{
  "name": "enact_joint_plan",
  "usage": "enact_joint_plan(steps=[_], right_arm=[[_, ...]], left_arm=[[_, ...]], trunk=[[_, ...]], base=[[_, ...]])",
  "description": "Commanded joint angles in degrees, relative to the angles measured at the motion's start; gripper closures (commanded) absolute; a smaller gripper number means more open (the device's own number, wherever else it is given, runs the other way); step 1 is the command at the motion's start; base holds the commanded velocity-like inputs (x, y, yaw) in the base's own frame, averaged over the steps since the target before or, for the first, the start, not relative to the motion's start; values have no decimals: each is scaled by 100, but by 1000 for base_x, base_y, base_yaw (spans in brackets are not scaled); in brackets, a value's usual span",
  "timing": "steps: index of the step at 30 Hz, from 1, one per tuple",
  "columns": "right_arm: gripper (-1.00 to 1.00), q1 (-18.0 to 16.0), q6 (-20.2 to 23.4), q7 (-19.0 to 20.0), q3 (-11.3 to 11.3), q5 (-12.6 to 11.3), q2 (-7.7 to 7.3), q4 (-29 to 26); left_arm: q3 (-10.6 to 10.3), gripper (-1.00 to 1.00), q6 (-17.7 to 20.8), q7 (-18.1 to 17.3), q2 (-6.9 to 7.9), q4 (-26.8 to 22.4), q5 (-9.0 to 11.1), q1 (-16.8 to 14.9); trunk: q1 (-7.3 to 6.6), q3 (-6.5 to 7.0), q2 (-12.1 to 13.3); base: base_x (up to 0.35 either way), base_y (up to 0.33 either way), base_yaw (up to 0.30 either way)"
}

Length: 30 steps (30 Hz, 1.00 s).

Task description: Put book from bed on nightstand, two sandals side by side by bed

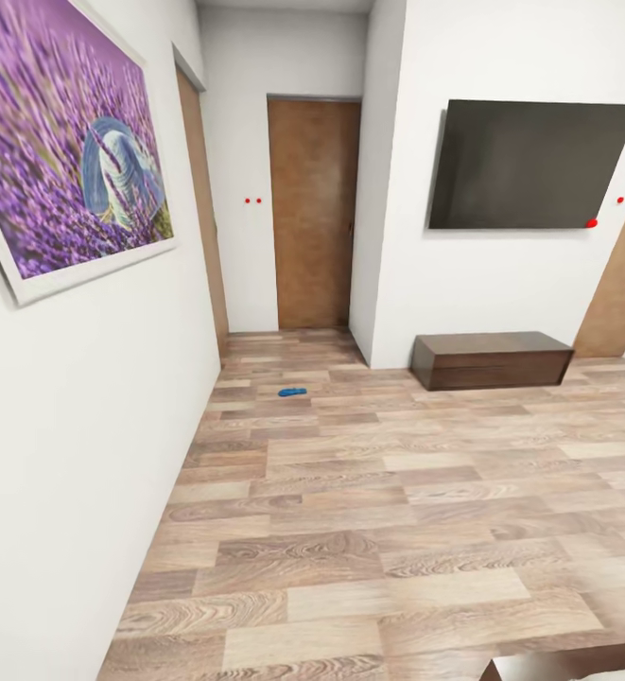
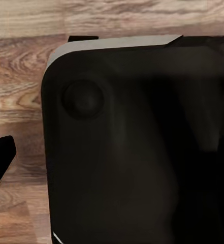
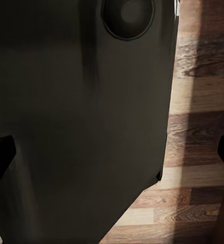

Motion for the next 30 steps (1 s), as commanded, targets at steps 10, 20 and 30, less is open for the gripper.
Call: enact_joint_plan(steps=[10,20,30], right_arm=[[-100,0,2,3,-5,-1,0,-16],[-100,-1,-6,17,-5,7,-7,-37],[-100,-3,-7,-1,-2,8,-36,-1229]], left_arm=[[1,-100,-36,12,0,-172,5,-3],[1,-100,-36,12,0,-284,-2,-3],[1,-100,-19,25,1,-1689,-3,-5]], trunk=[[3,-4,-2],[3,-4,-2],[3,-4,-2]], base=[[315,0,0],[292,0,0],[274,0,0]])
